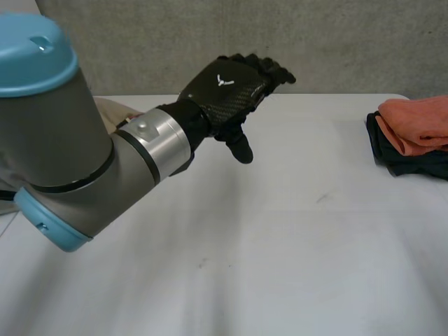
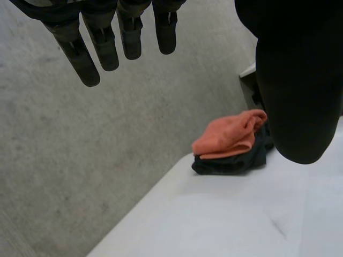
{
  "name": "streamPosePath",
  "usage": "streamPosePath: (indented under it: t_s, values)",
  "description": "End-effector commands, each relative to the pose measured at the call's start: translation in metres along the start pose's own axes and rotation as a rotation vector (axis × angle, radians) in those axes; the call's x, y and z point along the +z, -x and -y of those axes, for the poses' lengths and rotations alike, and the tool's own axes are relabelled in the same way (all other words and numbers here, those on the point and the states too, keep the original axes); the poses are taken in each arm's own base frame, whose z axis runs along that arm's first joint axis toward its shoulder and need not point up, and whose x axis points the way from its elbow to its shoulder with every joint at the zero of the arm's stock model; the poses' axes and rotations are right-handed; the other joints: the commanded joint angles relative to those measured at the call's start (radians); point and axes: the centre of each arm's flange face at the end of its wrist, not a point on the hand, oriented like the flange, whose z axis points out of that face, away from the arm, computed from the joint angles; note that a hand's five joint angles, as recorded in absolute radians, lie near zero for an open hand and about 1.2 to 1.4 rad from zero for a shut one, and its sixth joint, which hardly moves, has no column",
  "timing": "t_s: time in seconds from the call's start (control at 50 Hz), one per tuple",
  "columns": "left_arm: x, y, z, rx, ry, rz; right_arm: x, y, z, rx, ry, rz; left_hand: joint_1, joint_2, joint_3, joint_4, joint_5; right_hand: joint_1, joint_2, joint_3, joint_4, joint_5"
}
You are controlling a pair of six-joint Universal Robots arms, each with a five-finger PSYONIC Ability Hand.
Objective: Fold the laundry.
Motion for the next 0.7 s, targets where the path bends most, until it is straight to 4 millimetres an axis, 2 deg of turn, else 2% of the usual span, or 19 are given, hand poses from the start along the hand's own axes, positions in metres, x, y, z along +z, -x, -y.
streamPosePath:
  t_s: [0.02, 0.1, 0.12, 0.14, 0.16, 0.18, 0.24, 0.26, 0.32, 0.34, 0.4, 0.42, 0.48, 0.5, 0.56, 0.58, 0.64, 0.66, 0.7]
  values:
    - [-0.007, 0.01, 0.029, 0.003, -0.085, 0.04, -0.022, 0.02, 0.091, 0.011, -0.369, -0.077, 0.048, 0.045, 0.046, 0.041, 0.049, -0.051, -0.034, -0.035, -0.034, -0.048]
    - [-0.013, 0.043, 0.042, 0.021, -0.133, 0.187, -0.062, 0.062, 0.141, 0.085, -0.582, 0.032, 0.051, 0.048, 0.049, 0.044, 0.052, -0.051, -0.034, -0.035, -0.034, -0.048]
    - [-0.016, 0.065, 0.044, 0.031, -0.136, 0.278, -0.07, 0.073, 0.147, 0.095, -0.617, 0.067, 0.051, 0.048, 0.049, 0.044, 0.052, -0.051, -0.034, -0.035, -0.034, -0.048]
    - [-0.019, 0.078, 0.044, 0.036, -0.136, 0.329, -0.079, 0.084, 0.151, 0.105, -0.645, 0.104, 0.051, 0.048, 0.049, 0.044, 0.052, -0.051, -0.034, -0.035, -0.034, -0.048]
    - [-0.022, 0.092, 0.043, 0.042, -0.133, 0.381, -0.096, 0.109, 0.157, 0.116, -0.689, 0.187, 0.048, 0.045, 0.046, 0.041, 0.049, -0.051, -0.034, -0.035, -0.034, -0.048]
    - [-0.029, 0.118, 0.04, 0.056, -0.121, 0.478, -0.105, 0.121, 0.159, 0.118, -0.705, 0.226, 0.048, 0.045, 0.046, 0.041, 0.049, -0.051, -0.034, -0.035, -0.034, -0.048]
    - [-0.04, 0.157, 0.03, 0.089, -0.082, 0.606, -0.14, 0.165, 0.157, 0.126, -0.717, 0.382, 0.048, 0.045, 0.046, 0.041, 0.049, -0.051, -0.034, -0.035, -0.034, -0.048]
    - [-0.044, 0.179, 0.017, 0.126, -0.038, 0.67, -0.149, 0.174, 0.155, 0.128, -0.711, 0.418, 0.048, 0.045, 0.046, 0.041, 0.049, -0.051, -0.034, -0.035, -0.034, -0.048]
    - [-0.048, 0.21, -0.014, 0.194, 0.062, 0.73, -0.173, 0.201, 0.142, 0.132, -0.664, 0.523, 0.045, 0.042, 0.043, 0.038, 0.046, -0.051, -0.034, -0.035, -0.034, -0.048]
    - [-0.049, 0.228, -0.038, 0.246, 0.138, 0.752, -0.178, 0.207, 0.136, 0.132, -0.644, 0.548, 0.045, 0.042, 0.043, 0.038, 0.046, -0.051, -0.034, -0.035, -0.034, -0.048]
    - [-0.047, 0.245, -0.066, 0.34, 0.219, 0.761, -0.192, 0.221, 0.12, 0.128, -0.579, 0.619, 0.042, 0.039, 0.04, 0.035, 0.043, -0.051, -0.034, -0.035, -0.034, -0.048]
    - [-0.044, 0.258, -0.088, 0.398, 0.261, 0.764, -0.194, 0.224, 0.116, 0.126, -0.563, 0.631, 0.039, 0.036, 0.037, 0.032, 0.04, -0.051, -0.034, -0.035, -0.034, -0.048]
    - [-0.038, 0.272, -0.126, 0.464, 0.307, 0.746, -0.2, 0.233, 0.1, 0.118, -0.506, 0.672, 0.036, 0.033, 0.034, 0.029, 0.037, -0.051, -0.034, -0.035, -0.034, -0.048]
    - [-0.035, 0.281, -0.149, 0.487, 0.317, 0.722, -0.202, 0.235, 0.098, 0.115, -0.499, 0.681, 0.033, 0.03, 0.031, 0.027, 0.034, -0.051, -0.034, -0.035, -0.034, -0.048]
    - [-0.032, 0.288, -0.176, 0.487, 0.311, 0.664, -0.209, 0.24, 0.091, 0.092, -0.482, 0.703, 0.048, 0.045, 0.046, 0.041, 0.049, -0.051, -0.034, -0.035, -0.034, -0.048]
    - [-0.03, 0.291, -0.188, 0.485, 0.3, 0.627, -0.209, 0.24, 0.089, 0.083, -0.479, 0.703, 0.112, 0.109, 0.11, 0.105, 0.113, -0.051, -0.034, -0.035, -0.034, -0.048]
    - [-0.027, 0.293, -0.193, 0.483, 0.279, 0.59, -0.209, 0.241, 0.082, 0.054, -0.462, 0.701, 0.501, 0.498, 0.5, 0.495, 0.502, -0.051, -0.034, -0.035, -0.034, -0.048]
    - [-0.025, 0.294, -0.191, 0.472, 0.264, 0.594, -0.21, 0.241, 0.08, 0.047, -0.46, 0.7, 1.026, 1.023, 1.024, 1.019, 1.027, -0.051, -0.034, -0.035, -0.034, -0.048]
    - [-0.023, 0.292, -0.186, 0.453, 0.244, 0.604, -0.212, 0.242, 0.079, 0.043, -0.456, 0.705, 1.166, 1.163, 1.164, 1.159, 1.167, -0.051, -0.034, -0.035, -0.034, -0.048]
